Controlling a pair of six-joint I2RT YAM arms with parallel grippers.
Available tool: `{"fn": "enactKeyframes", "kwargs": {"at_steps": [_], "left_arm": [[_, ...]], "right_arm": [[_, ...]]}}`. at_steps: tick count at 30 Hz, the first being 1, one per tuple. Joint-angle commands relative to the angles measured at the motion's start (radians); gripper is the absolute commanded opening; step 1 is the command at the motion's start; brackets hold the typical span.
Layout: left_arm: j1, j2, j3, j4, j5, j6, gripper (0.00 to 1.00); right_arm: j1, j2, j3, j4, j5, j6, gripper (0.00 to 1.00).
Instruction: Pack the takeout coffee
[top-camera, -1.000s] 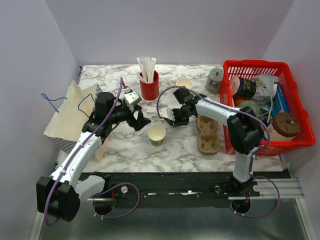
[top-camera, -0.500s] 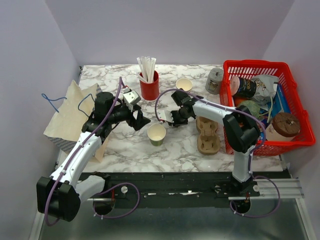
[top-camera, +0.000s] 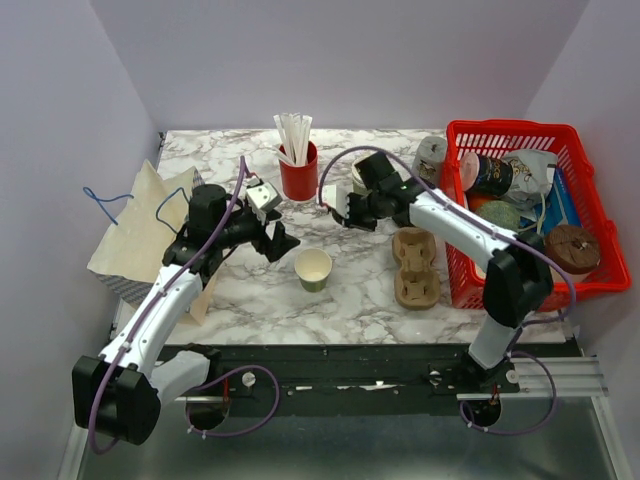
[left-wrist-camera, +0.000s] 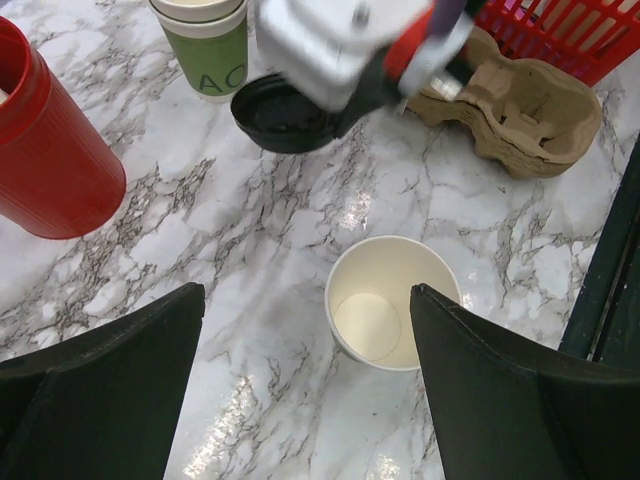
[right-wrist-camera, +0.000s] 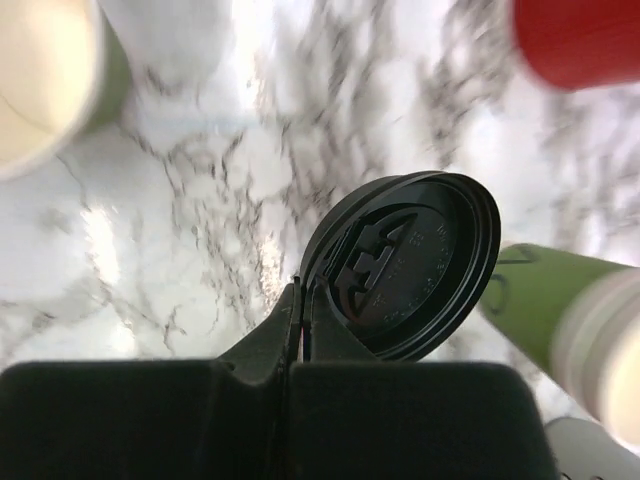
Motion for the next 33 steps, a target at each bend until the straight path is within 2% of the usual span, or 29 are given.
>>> {"fn": "enactKeyframes", "kwargs": {"at_steps": [1,3,4,7,9,13,18,24,33], "left_arm": [[0.005,-0.060,0.008,-0.028,-0.026,0.095,0.92],[0.005,-0.074,0.005,-0.036,-0.043,0.124,0.92],[0.004,-0.085,0.005,-0.043,-0.046,0.133,0.92],[0.005,-0.099,0.004,-0.057,-0.052,0.164,0.93],[0.004,-0.105,0.004,-0.057,-0.046,0.166,0.93],[-0.004,-0.116,-0.011,-0.052,-0.044,0.179,0.93],[-0.015,-0.130,-0.027,-0.085,-0.012,0.213,0.93],[-0.041,-0.123,-0.035,-0.121,0.036,0.216,0.93],[-0.074,-0.065,-0.010,-0.103,0.031,0.230,0.93]], "right_arm": [[-0.004,-0.119,0.100,-0.050,-0.265,0.239,0.01],[-0.016,-0.132,0.124,-0.067,-0.382,0.377,0.01],[-0.026,-0.129,0.132,-0.069,-0.530,0.426,0.00],[-0.050,-0.092,0.153,-0.063,-0.803,0.647,0.01],[-0.059,-0.061,0.147,-0.032,-0.887,0.759,0.01],[-0.084,0.009,0.118,-0.003,-1.132,0.839,0.03],[-0.084,0.012,-0.024,0.230,-1.216,1.109,0.03],[-0.082,0.031,-0.081,0.261,-1.229,1.143,0.03],[-0.081,0.092,-0.034,0.305,-1.211,1.189,0.03]]}}
